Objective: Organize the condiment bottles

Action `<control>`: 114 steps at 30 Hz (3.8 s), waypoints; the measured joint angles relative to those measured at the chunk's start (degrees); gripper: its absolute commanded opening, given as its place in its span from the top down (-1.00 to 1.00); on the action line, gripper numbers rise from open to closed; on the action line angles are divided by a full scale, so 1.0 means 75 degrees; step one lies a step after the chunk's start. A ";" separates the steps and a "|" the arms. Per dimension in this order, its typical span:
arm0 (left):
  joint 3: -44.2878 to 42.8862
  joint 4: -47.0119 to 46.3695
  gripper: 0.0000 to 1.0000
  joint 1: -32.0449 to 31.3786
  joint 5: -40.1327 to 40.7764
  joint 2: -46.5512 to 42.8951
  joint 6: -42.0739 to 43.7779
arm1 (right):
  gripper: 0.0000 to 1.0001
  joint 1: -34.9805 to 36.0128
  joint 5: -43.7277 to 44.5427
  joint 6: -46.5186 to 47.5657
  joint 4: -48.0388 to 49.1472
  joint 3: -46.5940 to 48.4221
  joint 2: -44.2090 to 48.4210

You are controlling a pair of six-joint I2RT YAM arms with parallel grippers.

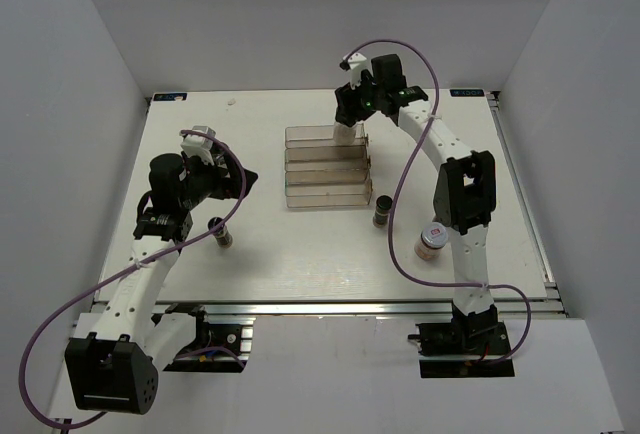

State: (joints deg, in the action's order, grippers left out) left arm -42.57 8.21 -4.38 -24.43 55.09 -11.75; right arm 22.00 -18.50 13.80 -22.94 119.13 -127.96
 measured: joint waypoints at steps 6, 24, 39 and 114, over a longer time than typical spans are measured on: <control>0.0000 0.0003 -0.96 0.0000 0.0000 0.0000 0.0020 | 1.00 0.0000 0.0000 0.0023 0.0268 -0.0318 0.0006; -0.0003 0.0093 -0.96 0.0000 0.0000 0.0134 0.0044 | 0.00 0.0073 0.0154 0.0198 0.0309 -0.0609 -0.0082; -0.0003 0.0117 -0.96 0.0000 0.0262 0.0178 0.0076 | -0.79 0.0280 0.0428 0.0300 0.0662 -0.0758 -0.0274; -0.2675 -0.1183 -0.72 0.0000 0.4832 0.5919 0.1029 | -0.65 0.0082 -0.4345 0.0411 -0.0694 -0.8623 0.9509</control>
State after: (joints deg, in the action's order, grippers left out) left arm -62.63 -0.67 -4.38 11.81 99.48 -4.03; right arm 22.61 -51.09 16.88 -28.14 54.46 -56.64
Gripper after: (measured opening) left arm 0.898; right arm 0.823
